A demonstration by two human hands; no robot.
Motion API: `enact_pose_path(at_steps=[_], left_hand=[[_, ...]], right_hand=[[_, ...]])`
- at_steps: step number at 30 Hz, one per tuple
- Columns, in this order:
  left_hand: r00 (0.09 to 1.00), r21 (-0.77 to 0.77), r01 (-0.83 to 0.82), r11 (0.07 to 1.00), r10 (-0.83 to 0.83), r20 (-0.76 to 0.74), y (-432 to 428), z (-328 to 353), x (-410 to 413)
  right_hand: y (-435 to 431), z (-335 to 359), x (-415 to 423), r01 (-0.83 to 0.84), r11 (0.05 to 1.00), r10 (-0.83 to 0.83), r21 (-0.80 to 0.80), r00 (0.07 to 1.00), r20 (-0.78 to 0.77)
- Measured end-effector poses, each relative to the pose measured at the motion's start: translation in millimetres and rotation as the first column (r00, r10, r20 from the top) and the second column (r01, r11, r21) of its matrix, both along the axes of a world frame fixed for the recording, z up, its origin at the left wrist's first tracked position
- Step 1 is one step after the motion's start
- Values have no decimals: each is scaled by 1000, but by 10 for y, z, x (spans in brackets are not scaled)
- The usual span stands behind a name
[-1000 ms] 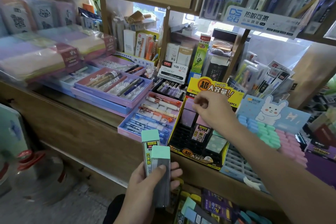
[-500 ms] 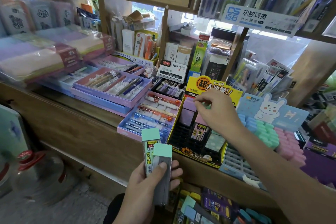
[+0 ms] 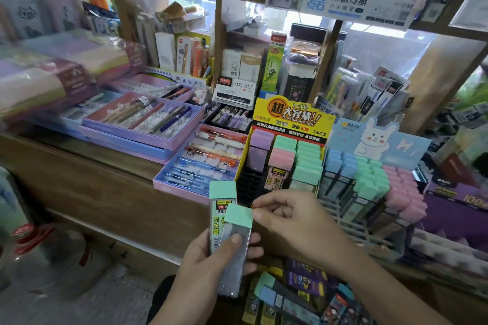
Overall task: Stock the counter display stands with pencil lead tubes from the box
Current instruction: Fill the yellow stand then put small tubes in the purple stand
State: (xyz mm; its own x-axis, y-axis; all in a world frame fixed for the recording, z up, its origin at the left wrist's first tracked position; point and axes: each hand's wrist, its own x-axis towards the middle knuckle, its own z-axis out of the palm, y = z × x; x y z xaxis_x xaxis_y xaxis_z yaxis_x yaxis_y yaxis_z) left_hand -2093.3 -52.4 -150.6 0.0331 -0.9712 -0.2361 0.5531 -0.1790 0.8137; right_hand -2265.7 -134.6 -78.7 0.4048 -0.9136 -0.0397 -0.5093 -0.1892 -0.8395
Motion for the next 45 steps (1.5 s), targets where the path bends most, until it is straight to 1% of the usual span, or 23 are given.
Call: enact_pose_path(at_steps=[3, 6, 8, 10, 13, 17, 23, 28, 32, 36, 39, 42, 45], left_hand=[[999, 1, 20, 1000, -20, 29, 5, 35, -36], [998, 27, 57, 998, -57, 8, 10, 65, -31], [994, 60, 101, 993, -98, -56, 9, 66, -13], [978, 105, 149, 983, -131, -161, 3, 44, -6], [969, 96, 180, 979, -159, -190, 2, 9, 3], [968, 15, 218, 976, -214, -129, 21, 49, -1], [989, -19, 138, 990, -137, 46, 35, 27, -45], [987, -75, 96, 993, -85, 139, 22, 21, -53], [967, -87, 105, 991, -82, 242, 31, -13, -28], [942, -95, 111, 989, -75, 326, 29, -26, -24], [940, -96, 117, 988, -79, 331, 32, -48, -19], [960, -69, 72, 995, -50, 276, 24, -67, -32], [984, -68, 48, 997, -35, 176, 9, -85, -43]], right_hand=[[30, -49, 12, -10, 994, -2, 113, 995, 103], [23, -79, -23, -21, 981, -15, 193, 983, 183], [11, -87, -71, -33, 974, -21, 222, 971, 236], [-10, -92, -130, -34, 972, -41, 231, 949, 313], [-37, -96, -226, -22, 968, -91, 250, 896, 434], [-43, -122, -312, -5, 957, -148, 291, 854, 500], [26, -152, -309, -68, 937, -129, 342, 844, 521], [53, -123, -311, -41, 895, -220, 444, 826, 519], [79, -65, -356, -20, 868, -266, 496, 825, 498], [141, -6, -410, -32, 908, -161, 417, 894, 417], [173, 29, -468, -1, 939, -134, 344, 920, 368], [166, 121, -550, 73, 978, -132, 197, 942, 309], [112, 214, -662, 162, 985, -173, 59, 937, 303]])
